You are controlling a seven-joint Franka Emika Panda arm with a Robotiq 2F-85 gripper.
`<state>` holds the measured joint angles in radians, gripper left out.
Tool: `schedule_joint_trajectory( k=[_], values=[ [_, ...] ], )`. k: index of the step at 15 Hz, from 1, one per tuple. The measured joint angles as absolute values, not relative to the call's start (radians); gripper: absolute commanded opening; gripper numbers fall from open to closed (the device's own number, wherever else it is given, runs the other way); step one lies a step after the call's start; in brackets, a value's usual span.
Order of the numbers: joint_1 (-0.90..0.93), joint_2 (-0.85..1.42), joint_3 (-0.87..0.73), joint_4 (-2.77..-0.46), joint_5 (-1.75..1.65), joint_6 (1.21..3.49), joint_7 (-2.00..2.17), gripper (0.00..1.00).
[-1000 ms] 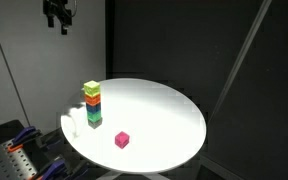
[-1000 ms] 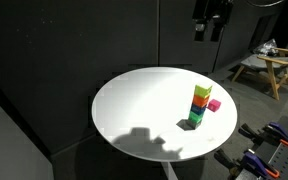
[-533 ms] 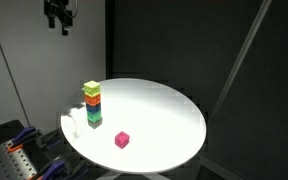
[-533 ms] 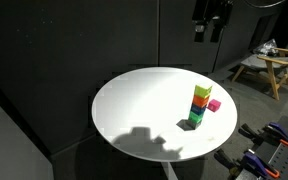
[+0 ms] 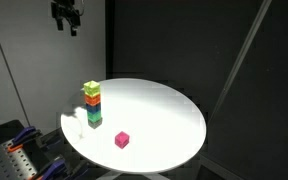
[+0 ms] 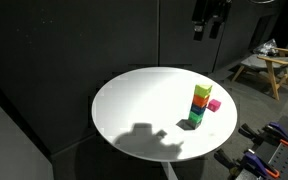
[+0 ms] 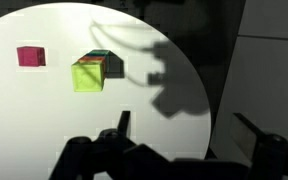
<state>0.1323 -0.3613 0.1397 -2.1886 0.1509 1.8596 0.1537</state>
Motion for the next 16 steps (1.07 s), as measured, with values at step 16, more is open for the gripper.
schedule_joint_trajectory(
  k=[16],
  values=[
    [0.043, -0.358, 0.125, -2.324, 0.001, 2.056, 0.169, 1.0]
  ],
)
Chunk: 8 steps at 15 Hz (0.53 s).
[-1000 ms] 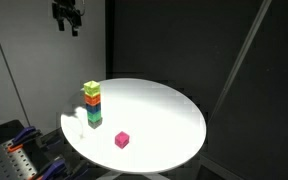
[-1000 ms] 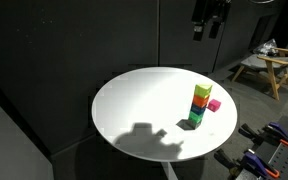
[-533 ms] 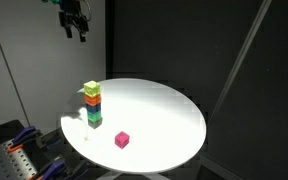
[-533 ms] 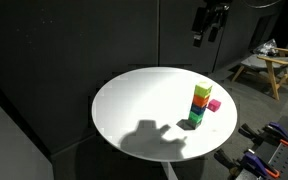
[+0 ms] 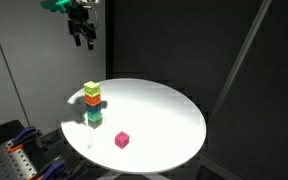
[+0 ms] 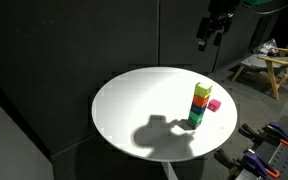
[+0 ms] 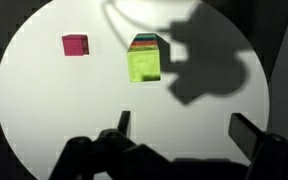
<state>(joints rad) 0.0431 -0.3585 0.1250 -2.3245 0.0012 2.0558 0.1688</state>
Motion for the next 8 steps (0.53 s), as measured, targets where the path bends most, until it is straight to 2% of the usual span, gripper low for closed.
schedule_joint_trajectory(
  k=[8],
  values=[
    [0.009, -0.329, 0.084, -2.332, -0.031, 2.055, 0.163, 1.0]
  ],
)
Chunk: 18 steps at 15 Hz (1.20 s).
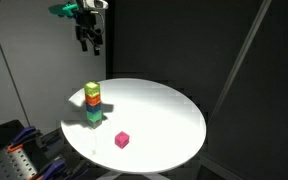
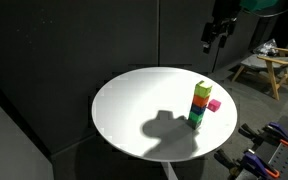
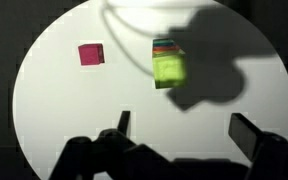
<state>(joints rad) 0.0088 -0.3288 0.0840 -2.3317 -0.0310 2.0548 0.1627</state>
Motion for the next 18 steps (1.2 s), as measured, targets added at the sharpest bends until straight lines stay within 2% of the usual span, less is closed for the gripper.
schedule_joint_trajectory(
  k=[18],
  values=[
    [0.019, -0.19, 0.071, -2.332, -0.031, 2.1, -0.022, 1.0]
  ],
)
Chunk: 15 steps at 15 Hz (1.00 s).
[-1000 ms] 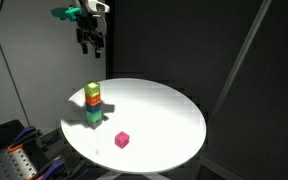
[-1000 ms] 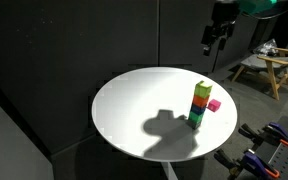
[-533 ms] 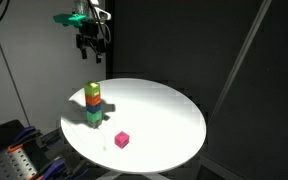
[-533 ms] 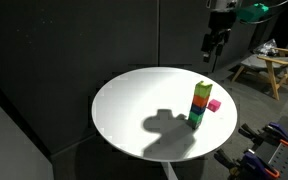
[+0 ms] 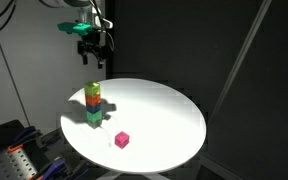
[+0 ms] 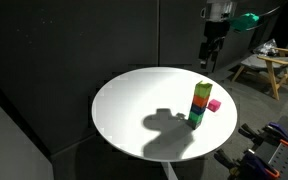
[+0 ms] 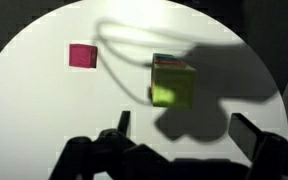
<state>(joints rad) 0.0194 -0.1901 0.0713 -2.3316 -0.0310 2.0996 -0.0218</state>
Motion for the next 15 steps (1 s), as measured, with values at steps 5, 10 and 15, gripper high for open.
schedule_joint_trajectory(
  k=[5, 10, 15],
  values=[
    [0.029, -0.174, 0.071, -2.34, -0.031, 2.129, -0.026, 1.0],
    [0.032, -0.176, 0.071, -2.373, -0.033, 2.161, -0.026, 1.0],
    [0.031, -0.176, 0.07, -2.413, -0.043, 2.186, -0.026, 1.0]
  ],
)
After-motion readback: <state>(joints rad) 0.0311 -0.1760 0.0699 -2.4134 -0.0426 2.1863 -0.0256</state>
